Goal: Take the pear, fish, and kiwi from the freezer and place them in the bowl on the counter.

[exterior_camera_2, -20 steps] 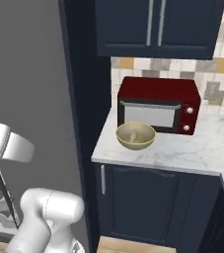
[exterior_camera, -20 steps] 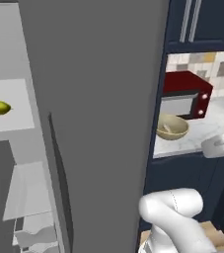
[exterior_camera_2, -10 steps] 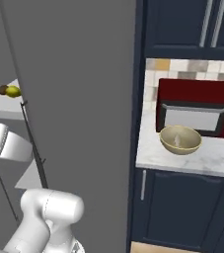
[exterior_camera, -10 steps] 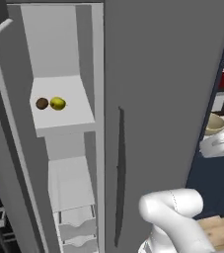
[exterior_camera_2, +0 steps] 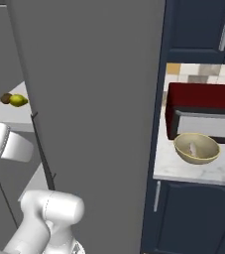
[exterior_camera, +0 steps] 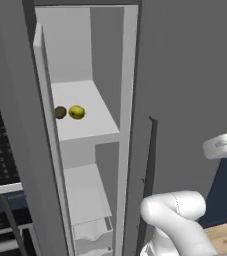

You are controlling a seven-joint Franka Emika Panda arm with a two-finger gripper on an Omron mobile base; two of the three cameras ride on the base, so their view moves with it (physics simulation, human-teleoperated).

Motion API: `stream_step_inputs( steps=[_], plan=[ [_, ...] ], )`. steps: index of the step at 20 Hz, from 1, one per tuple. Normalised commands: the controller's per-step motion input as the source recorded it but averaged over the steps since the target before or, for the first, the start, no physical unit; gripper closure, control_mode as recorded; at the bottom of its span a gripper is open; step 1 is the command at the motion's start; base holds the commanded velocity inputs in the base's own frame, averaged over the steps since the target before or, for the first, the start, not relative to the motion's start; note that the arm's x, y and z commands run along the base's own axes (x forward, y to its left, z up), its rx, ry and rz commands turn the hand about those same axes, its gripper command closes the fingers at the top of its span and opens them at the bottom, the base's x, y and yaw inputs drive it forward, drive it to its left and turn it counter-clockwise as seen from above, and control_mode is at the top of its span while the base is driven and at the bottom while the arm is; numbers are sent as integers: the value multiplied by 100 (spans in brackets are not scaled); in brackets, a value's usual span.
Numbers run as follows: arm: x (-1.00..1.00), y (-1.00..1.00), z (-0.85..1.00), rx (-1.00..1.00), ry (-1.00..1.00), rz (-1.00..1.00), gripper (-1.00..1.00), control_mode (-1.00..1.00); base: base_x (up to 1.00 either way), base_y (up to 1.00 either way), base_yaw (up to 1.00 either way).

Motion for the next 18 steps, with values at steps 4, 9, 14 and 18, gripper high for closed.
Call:
stream_step_inputs(
  steps=[4, 9, 14, 18],
  plan=[
    [0, 0, 0, 0, 0, 0, -100, 100, 35, 53, -10],
    [0, 0, 0, 0, 0, 0, -100, 100, 21, 62, -7],
    [0, 0, 0, 0, 0, 0, -100, 100, 1, 78, 0],
    [0, 0, 0, 0, 0, 0, -100, 100, 0, 67, 0]
  ],
)
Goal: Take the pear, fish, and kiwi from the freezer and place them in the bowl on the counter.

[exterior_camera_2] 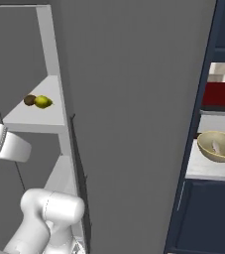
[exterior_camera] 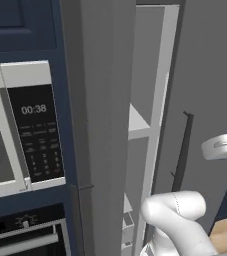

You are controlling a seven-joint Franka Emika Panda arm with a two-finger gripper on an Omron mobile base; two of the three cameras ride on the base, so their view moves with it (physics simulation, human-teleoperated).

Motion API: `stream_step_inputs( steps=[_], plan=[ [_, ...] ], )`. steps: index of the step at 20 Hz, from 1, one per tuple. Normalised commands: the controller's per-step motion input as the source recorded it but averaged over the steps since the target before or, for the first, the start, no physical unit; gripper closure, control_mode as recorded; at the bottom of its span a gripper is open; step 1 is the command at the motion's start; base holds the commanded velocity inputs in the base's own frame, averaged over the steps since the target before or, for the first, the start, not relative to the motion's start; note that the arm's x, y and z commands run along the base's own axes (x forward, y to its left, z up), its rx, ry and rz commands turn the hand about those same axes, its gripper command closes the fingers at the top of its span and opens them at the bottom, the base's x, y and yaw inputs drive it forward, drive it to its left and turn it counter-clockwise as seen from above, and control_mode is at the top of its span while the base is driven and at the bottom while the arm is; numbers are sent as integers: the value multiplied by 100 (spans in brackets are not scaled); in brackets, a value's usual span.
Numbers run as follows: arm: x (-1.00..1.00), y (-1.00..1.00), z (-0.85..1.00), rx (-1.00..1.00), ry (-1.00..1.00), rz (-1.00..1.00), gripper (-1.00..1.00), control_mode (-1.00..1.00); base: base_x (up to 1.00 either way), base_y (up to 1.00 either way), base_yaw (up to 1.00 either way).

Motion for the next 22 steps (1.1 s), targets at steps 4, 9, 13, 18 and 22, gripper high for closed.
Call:
stream_step_inputs(
  steps=[4, 9, 13, 18, 22],
  plan=[
    [0, 0, 0, 0, 0, 0, -100, 100, 15, 28, 0],
    [0, 0, 0, 0, 0, 0, -100, 100, 14, 33, 11],
    [0, 0, 0, 0, 0, 0, -100, 100, 1, 51, 12],
    [0, 0, 0, 0, 0, 0, -100, 100, 10, 69, 9],
    [0, 0, 0, 0, 0, 0, -100, 100, 0, 66, 8]
  ],
)
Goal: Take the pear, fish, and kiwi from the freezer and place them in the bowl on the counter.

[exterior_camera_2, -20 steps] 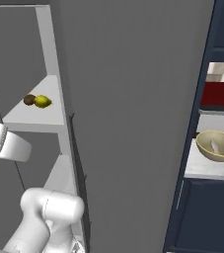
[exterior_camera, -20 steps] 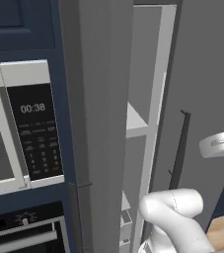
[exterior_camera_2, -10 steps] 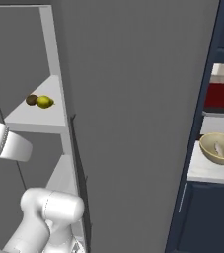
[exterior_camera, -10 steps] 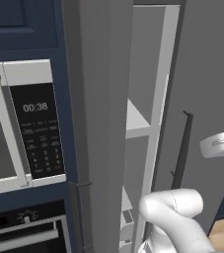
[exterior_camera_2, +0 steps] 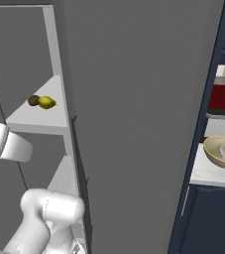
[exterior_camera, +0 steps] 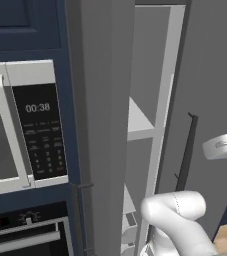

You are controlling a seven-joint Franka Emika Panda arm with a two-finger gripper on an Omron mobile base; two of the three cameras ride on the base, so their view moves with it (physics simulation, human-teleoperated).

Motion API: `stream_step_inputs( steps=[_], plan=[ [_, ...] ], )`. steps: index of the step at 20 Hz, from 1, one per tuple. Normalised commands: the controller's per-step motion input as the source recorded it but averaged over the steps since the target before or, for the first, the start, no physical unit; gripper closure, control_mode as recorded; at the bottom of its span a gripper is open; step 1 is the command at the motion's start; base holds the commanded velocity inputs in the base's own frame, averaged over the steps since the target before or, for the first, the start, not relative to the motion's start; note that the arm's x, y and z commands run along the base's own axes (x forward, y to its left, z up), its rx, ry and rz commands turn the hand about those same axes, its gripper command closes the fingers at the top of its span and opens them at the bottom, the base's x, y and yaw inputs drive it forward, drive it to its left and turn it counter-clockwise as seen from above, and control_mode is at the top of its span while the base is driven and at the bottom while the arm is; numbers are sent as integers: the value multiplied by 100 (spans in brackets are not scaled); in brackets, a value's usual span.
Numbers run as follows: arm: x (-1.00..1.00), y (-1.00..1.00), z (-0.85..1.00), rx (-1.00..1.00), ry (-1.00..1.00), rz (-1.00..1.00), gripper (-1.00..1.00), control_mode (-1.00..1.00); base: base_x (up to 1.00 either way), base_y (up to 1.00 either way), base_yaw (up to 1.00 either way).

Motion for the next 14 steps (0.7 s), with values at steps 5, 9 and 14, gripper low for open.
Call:
stream_step_inputs(
  steps=[5, 9, 14],
  plan=[
    [0, 0, 0, 0, 0, 0, -100, 100, 0, 29, 5],
    [0, 0, 0, 0, 0, 0, -100, 100, 0, 0, 0],
    [11, 23, 0, 0, 0, 1, -100, -100, 0, 0, 0]
  ],
)
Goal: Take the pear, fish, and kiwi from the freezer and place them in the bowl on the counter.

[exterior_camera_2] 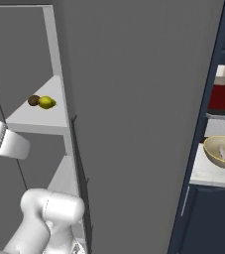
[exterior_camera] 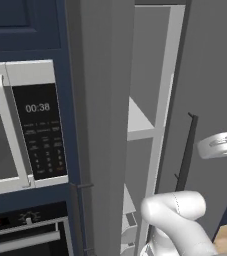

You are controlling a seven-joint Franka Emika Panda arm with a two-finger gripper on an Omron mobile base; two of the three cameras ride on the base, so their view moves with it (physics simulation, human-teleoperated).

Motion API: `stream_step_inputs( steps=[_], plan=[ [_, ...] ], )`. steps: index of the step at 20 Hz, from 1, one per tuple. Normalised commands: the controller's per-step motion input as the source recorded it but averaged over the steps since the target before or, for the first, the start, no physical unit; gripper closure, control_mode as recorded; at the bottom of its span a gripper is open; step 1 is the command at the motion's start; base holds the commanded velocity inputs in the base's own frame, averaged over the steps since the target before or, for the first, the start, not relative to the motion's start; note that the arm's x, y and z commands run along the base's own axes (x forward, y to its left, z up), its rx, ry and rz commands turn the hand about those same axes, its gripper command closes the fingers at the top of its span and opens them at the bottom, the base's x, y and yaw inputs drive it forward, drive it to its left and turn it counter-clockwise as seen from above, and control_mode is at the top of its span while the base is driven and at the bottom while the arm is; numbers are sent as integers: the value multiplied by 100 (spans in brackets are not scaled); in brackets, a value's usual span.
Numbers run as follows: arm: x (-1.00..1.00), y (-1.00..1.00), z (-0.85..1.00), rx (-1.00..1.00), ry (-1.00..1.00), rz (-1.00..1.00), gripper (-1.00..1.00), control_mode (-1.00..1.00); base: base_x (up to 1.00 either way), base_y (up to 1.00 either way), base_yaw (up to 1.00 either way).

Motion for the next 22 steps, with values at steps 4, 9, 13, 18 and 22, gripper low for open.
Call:
stream_step_inputs(
  steps=[4, 9, 13, 18, 22],
  plan=[
    [49, 44, 0, 0, 0, 6, -100, -100, 0, 0, 0],
    [52, 28, 0, 0, 0, 6, -100, -100, 0, 0, 0],
    [53, 16, 0, 0, 0, 9, -100, -100, 0, 0, 0],
    [35, 26, -6, 0, 0, 8, -100, -100, 0, 0, 0],
    [25, 25, -10, 0, 0, 8, -100, -100, 0, 0, 0]
  ],
)
